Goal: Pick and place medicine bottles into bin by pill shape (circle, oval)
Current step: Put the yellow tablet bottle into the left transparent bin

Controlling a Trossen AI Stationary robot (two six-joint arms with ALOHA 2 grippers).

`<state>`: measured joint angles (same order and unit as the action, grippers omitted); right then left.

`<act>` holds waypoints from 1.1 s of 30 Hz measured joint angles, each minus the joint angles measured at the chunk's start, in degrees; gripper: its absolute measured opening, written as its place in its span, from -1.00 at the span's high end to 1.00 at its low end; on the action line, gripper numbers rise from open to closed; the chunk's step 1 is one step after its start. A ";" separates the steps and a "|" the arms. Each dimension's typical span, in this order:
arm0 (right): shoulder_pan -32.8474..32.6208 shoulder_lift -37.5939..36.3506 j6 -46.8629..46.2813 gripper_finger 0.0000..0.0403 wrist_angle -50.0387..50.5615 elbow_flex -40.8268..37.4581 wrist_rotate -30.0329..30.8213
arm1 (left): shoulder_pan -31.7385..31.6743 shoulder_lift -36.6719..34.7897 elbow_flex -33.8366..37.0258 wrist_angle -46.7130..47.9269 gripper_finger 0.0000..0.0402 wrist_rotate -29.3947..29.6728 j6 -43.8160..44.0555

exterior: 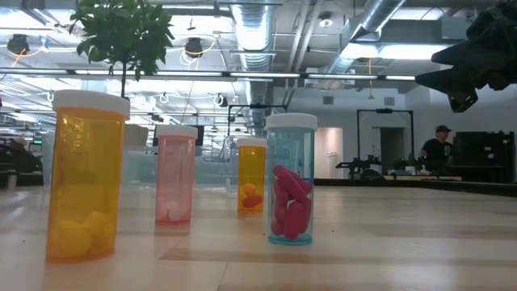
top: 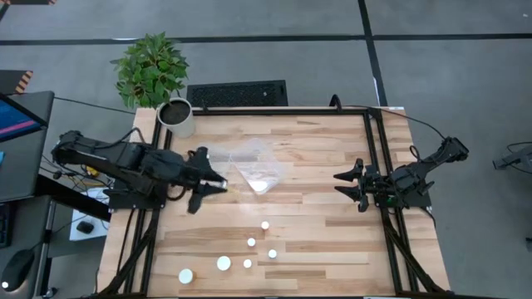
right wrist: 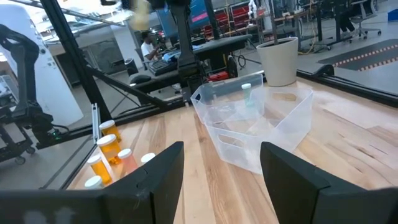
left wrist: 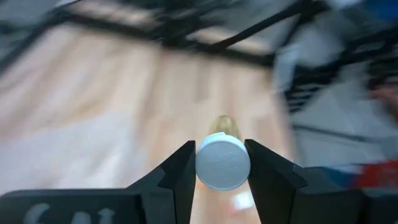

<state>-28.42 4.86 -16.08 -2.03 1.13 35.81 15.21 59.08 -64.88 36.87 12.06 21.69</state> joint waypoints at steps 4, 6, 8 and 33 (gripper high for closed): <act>0.02 0.00 0.00 -0.12 -0.04 0.00 0.00 | -1.99 2.13 0.00 10.85 0.41 8.92 3.88; 0.01 -0.02 -0.02 -0.12 -0.07 0.00 0.00 | -3.65 3.79 0.02 15.79 0.41 10.36 5.76; 0.00 0.00 0.00 -0.12 -0.05 0.00 0.00 | -5.51 6.07 0.02 18.80 0.41 11.16 6.53; 0.01 0.00 -0.43 -0.12 -0.02 0.00 0.02 | -27.04 25.43 2.27 22.51 0.41 6.87 -9.64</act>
<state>-28.41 4.86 -16.51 -2.04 1.13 35.83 -11.83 84.51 -62.61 59.38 18.94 12.05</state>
